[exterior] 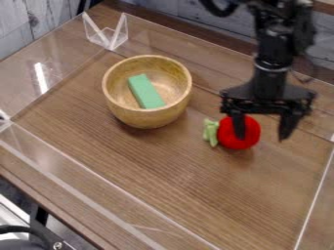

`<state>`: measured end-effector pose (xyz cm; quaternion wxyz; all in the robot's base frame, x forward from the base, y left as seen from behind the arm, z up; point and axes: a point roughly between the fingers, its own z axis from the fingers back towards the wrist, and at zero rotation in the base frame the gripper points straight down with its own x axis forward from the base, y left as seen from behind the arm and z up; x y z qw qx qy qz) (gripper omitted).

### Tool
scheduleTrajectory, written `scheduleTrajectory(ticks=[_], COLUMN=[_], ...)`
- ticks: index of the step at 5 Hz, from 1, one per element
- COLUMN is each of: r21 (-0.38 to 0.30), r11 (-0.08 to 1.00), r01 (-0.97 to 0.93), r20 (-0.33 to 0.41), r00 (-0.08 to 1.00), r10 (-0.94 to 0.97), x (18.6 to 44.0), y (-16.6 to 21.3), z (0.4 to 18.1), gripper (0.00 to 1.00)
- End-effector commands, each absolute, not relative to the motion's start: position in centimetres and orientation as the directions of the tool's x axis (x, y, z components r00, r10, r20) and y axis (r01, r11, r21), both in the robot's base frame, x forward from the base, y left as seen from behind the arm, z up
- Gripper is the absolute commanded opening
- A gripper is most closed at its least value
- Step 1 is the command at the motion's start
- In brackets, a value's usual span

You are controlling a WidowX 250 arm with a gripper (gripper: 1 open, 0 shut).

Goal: Move the red fruit to the left side of the table

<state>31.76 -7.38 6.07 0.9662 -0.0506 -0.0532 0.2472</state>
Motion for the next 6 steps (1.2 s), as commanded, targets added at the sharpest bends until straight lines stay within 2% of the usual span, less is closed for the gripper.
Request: scheduleTrajectory(ticks=[1, 3, 4, 5, 6], r21=[-0.137, -0.140, -0.150, -0.178, -0.190], r11=[0.842, 0.858, 0.833, 0.810, 0.795], r01=[-0.521, -0.494, -0.533, -0.558, -0.576], r20=[0.105, 0.114, 0.123, 0.139, 0.142], r00=[0.838, 0.853, 0.825, 0.801, 0.785], r10=[0.536, 0.510, 0.551, 0.582, 0.603], x=[32.1, 31.7, 32.2, 32.7, 32.5], y=[-6.3, -4.9, -5.6, -6.4, -7.1], z=[5.7, 5.6, 5.8, 7.1, 6.6], gripper=[1.00, 1.00, 0.00, 0.00, 0.00])
